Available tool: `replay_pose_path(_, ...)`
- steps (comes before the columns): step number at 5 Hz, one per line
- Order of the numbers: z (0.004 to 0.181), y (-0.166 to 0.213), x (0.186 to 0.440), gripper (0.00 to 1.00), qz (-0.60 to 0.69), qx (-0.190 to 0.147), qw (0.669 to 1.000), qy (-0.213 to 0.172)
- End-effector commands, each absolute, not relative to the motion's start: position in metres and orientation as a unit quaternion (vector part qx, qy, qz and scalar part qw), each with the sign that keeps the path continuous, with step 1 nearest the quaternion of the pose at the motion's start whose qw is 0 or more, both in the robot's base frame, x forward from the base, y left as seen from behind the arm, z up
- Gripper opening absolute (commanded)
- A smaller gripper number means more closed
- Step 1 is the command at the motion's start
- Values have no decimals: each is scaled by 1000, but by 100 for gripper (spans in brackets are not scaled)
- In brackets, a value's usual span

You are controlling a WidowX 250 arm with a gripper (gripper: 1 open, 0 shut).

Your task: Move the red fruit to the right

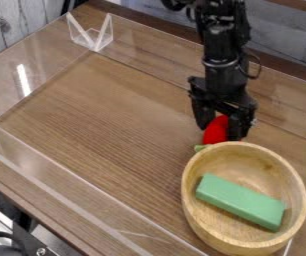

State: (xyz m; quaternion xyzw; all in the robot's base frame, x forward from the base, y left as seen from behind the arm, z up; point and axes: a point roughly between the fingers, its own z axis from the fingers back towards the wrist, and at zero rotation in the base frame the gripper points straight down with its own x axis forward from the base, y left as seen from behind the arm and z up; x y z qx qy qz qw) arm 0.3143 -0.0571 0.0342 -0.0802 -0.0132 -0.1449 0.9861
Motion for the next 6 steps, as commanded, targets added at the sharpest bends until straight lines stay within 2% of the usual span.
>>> replay_pose_path(1,59,-53,317,0,-132,-80,986,-55)
replay_pose_path(2,59,-45,312,100,-119,-83,988,-51)
replay_pose_path(4,59,-54,318,100,-53,-84,994,-49)
replay_pose_path(6,62,-44,317,100,-13,-85,995,-52)
